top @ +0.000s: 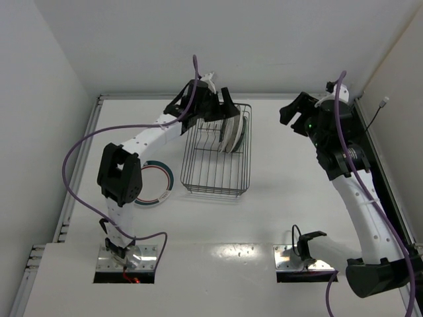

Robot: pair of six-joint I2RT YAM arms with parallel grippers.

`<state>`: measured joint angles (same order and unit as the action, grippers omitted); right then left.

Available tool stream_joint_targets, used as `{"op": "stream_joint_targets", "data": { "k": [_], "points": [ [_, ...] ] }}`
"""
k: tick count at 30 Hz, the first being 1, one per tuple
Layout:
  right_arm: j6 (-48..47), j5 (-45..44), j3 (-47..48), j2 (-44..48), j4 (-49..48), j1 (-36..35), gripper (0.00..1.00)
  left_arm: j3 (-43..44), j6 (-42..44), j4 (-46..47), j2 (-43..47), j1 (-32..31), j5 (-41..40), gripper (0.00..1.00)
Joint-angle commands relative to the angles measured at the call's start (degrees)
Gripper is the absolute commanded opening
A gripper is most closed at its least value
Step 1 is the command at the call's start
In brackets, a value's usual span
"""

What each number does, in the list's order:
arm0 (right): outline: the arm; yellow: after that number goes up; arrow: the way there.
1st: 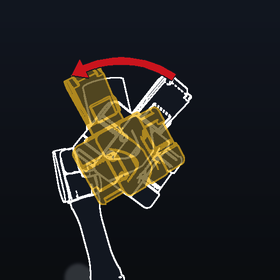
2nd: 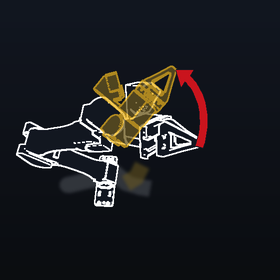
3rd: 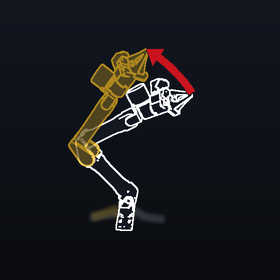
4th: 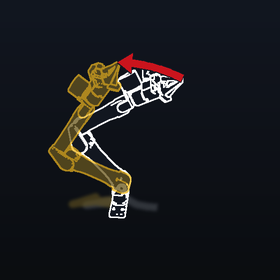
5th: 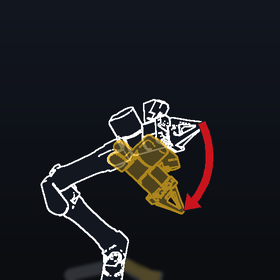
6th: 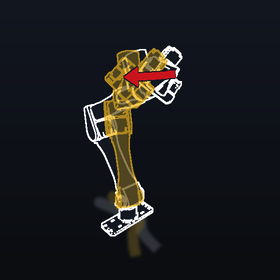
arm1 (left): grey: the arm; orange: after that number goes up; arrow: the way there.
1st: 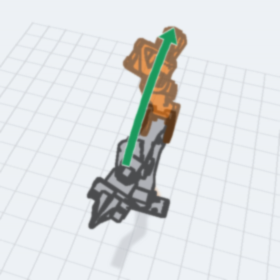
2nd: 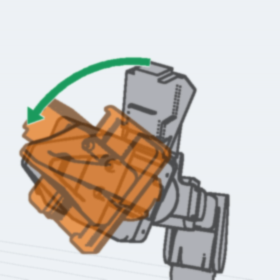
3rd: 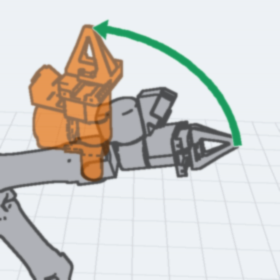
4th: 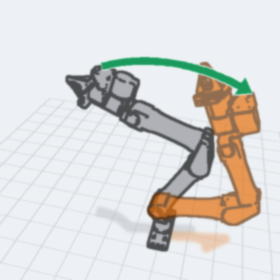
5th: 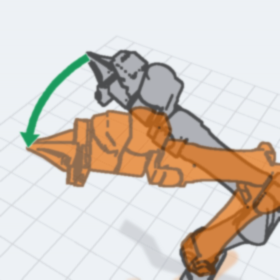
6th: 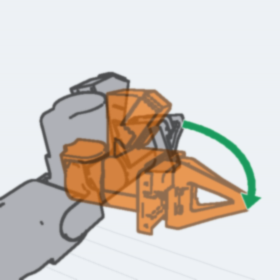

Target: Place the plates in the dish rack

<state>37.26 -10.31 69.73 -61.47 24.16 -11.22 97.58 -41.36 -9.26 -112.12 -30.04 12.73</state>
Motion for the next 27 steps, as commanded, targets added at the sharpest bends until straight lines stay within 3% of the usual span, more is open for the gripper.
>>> {"op": "stream_joint_targets", "data": {
  "k": [1,3,7,9,10,11,17,24,27],
  "points": [
    [-0.78,1.69,-0.92,0.04,-1.66,0.33,0.71,8.12,3.12,-3.38,0.67,-1.59,0.63,0.80],
    [-0.78,1.69,-0.92,-0.48,-1.66,0.33,0.71,10.60,4.62,-7.33,0.67,-1.60,-0.68,1.00],
    [-0.78,1.69,-0.92,-0.49,-1.66,0.33,0.71,15.18,9.53,-14.02,4.87,-2.91,-4.45,1.00],
    [-0.78,1.69,-0.92,-0.49,-1.66,0.33,0.71,14.23,11.30,-18.31,10.82,-2.92,-13.22,1.00],
    [-0.78,1.69,-0.92,-0.49,-1.66,0.33,0.71,11.43,11.31,-20.17,13.21,-2.92,-22.05,1.00],
    [-0.78,1.69,-0.92,-0.49,-1.66,0.85,0.71,9.40,10.52,-21.75,15.67,-2.92,-25.70,1.00],
    [-0.78,3.36,-1.53,-0.49,-2.71,0.85,0.71,-6.68,5.86,-34.41,30.36,1.82,-40.04,1.00],
    [-0.25,5.30,-2.06,-1.54,-3.77,0.85,0.71,-24.08,4.98,-36.98,33.80,4.29,-35.68,1.00],
    [-0.25,5.30,-2.06,-1.54,-3.16,0.85,0.71,-26.65,4.98,-35.75,33.80,4.90,-34.27,1.00]
  ]
}}
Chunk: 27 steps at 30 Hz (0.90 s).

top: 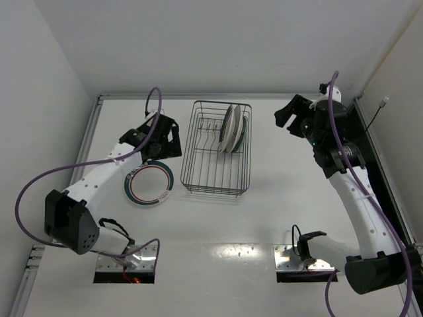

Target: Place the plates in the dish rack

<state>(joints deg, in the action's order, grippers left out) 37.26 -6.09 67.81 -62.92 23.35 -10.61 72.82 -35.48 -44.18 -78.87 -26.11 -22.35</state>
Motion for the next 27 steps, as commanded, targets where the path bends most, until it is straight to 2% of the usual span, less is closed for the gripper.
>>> {"op": "stream_joint_targets", "data": {
  "k": [1,8,12,13,14,15,16,18,19,22,27],
  "points": [
    [-0.25,1.08,0.47,-0.10,-2.35,0.24,0.71,-1.89,-0.90,-1.60,-1.35,1.49,0.82,1.00],
    [-0.25,-0.15,0.48,0.42,-1.29,0.76,0.71,-3.65,-2.04,-2.22,-10.50,4.39,3.53,1.00],
    [-0.78,0.37,0.48,0.42,-1.29,1.82,0.71,-6.45,-3.27,-1.70,-12.53,6.15,6.25,1.00],
    [-0.78,0.90,0.48,0.42,-1.29,1.82,0.71,-7.24,-3.27,-1.70,-12.54,6.16,6.79,0.97],
    [-0.78,0.90,0.48,0.42,-1.29,1.82,0.71,-8.03,-3.28,-0.82,-12.54,6.16,6.79,0.87],
    [-0.78,0.90,0.48,0.42,-1.29,2.43,0.71,-8.04,-3.28,-0.21,-12.54,6.16,7.40,0.48],
    [-0.78,1.42,0.48,0.42,-1.29,2.44,0.71,-8.04,-3.28,-0.20,-13.14,6.77,8.10,0.34],
    [-0.78,1.95,-0.04,0.42,-1.29,2.97,0.71,-8.57,-3.28,-0.20,-14.11,7.64,8.64,0.21],
    [-0.78,1.96,-0.05,0.42,-1.29,2.97,0.71,-8.57,-2.75,-0.20,-14.12,8.43,9.16,0.09],
    [-0.78,3.36,-0.57,0.42,-1.82,4.10,0.71,-9.10,-2.23,1.02,-15.52,10.37,9.17,0.00],
    [-0.78,3.89,-0.57,0.95,-1.82,5.24,0.71,-9.62,-2.22,3.40,-17.28,14.24,9.69,0.00]
  ]
}}
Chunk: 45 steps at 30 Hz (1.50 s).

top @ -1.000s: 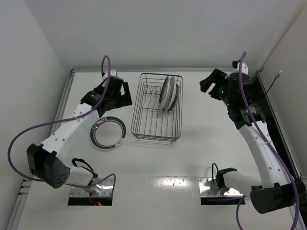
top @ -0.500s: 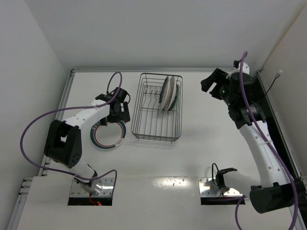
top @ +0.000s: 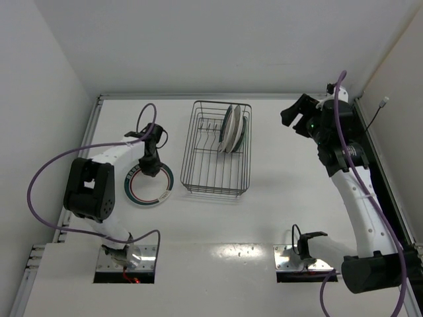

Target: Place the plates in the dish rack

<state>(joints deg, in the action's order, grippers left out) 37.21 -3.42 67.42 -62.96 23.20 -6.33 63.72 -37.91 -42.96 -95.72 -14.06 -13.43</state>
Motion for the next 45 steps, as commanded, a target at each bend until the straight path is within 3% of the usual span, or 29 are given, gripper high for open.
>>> {"op": "stream_joint_targets", "data": {
  "k": [1,12,18,24,30,35,36,37,40,45],
  "points": [
    [-0.74,1.75,-0.18,1.00,-1.67,0.97,0.71,-0.53,0.21,2.96,-0.43,2.98,1.30,0.00],
    [-0.74,3.41,-0.71,1.52,-1.67,2.64,0.71,2.72,1.35,7.09,-7.19,13.71,1.57,0.00],
    [-0.74,4.04,-0.71,1.52,-1.14,3.69,0.71,9.13,0.82,7.10,-12.47,18.10,0.52,0.00],
    [-0.74,4.56,-1.24,1.52,-1.14,3.69,0.71,20.64,-0.23,3.41,-20.37,19.16,-5.72,0.00],
    [-0.74,4.04,-1.24,1.52,-1.14,3.69,0.71,24.69,-0.06,2.79,-17.67,19.16,-5.11,0.00],
    [-0.74,5.18,-2.38,0.30,-2.19,4.22,0.71,21.28,2.04,6.38,-8.37,13.55,-1.09,0.16],
    [-0.74,5.18,-2.38,0.29,-2.20,4.22,0.71,19.70,3.62,8.05,-6.60,12.15,-0.29,0.23],
    [-0.74,5.18,-2.38,0.29,-2.20,4.22,0.71,15.59,4.33,9.81,-4.76,8.83,0.50,0.38],
    [-0.74,5.71,-2.91,0.29,-2.72,4.22,0.71,10.20,5.39,11.32,0.35,2.06,-1.40,0.56],
    [-0.74,5.71,-2.91,0.29,-2.72,4.22,0.71,6.85,5.39,8.34,-0.86,-3.34,-6.96,0.65]
  ]
}}
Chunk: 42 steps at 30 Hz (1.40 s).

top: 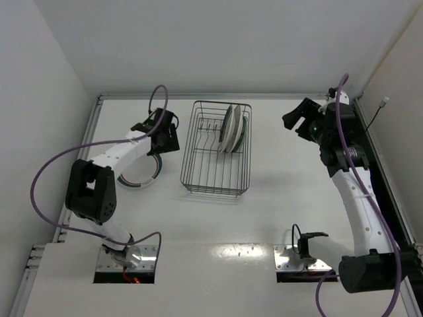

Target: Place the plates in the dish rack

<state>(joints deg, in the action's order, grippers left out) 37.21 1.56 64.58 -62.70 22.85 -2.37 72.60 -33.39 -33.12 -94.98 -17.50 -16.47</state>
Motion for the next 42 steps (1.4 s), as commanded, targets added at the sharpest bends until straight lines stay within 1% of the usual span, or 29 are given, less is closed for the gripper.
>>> {"op": "stream_joint_targets", "data": {
  "k": [1,2,6,9,16,17,18,19,20,22,30,31,32,35,38,40,42],
  "points": [
    [-0.74,1.24,-0.06,0.03,-2.37,0.26,0.71,-2.02,0.87,-2.29,-2.74,-0.78,-3.92,0.65],
    [-0.74,1.25,-0.06,0.03,-2.37,0.26,0.71,-2.02,0.26,-3.17,-5.28,-1.31,-4.88,0.66],
    [-0.74,1.25,-0.06,0.03,-2.37,0.26,0.71,-2.02,-0.98,-5.54,-10.03,-4.56,-10.76,0.66],
    [-0.74,1.25,-0.06,0.03,-1.85,0.26,0.71,-0.18,-2.29,-7.74,-12.42,-5.88,-14.37,0.67],
    [-0.74,0.72,0.46,0.03,-1.32,0.78,0.71,3.34,-3.09,-11.44,-19.54,-7.02,-17.98,0.67],
    [-0.74,0.72,0.46,0.03,-1.32,0.79,0.71,3.34,-3.09,-11.44,-20.06,-7.03,-17.98,0.62],
    [-0.74,0.72,0.46,0.03,-1.32,1.49,0.71,3.34,-3.61,-12.05,-20.59,-7.03,-17.98,0.44],
    [-0.74,0.72,0.46,0.55,-1.32,1.49,0.71,3.34,-3.62,-12.05,-21.29,-7.03,-17.98,0.36],
    [-0.74,1.24,0.46,0.56,-1.32,2.10,0.71,3.34,-3.62,-12.05,-21.30,-7.03,-17.98,0.30],
    [-0.74,1.77,0.46,0.56,-1.32,2.72,0.71,2.81,-3.62,-12.05,-21.83,-7.03,-18.51,0.23],
    [-0.74,3.53,-0.06,0.56,-1.32,3.87,0.71,2.28,-3.09,-12.05,-24.28,-7.03,-19.04,0.23],
    [-0.74,3.53,-0.06,0.56,-1.32,3.87,0.71,2.28,-3.09,-11.53,-24.29,-7.03,-19.04,0.20],
    [-0.74,3.53,-0.06,0.56,-1.32,4.39,0.71,2.28,-3.09,-11.52,-24.29,-7.03,-18.52,0.14],
    [-0.74,4.06,-0.06,0.56,-1.32,4.39,0.71,2.81,-2.47,-11.52,-24.29,-7.03,-18.51,0.00],
    [-0.74,4.58,-0.06,0.56,-1.32,4.92,0.71,4.04,-1.95,-11.52,-24.82,-6.50,-19.30,0.00],
    [-0.74,4.59,-0.06,0.56,-1.32,4.92,0.71,5.35,-1.95,-13.01,-24.82,-6.50,-21.76,0.00],
    [-0.74,4.59,-0.06,0.56,-1.32,4.92,0.71,9.74,-1.34,-14.68,-23.33,-5.36,-23.86,0.00]
  ]
}}
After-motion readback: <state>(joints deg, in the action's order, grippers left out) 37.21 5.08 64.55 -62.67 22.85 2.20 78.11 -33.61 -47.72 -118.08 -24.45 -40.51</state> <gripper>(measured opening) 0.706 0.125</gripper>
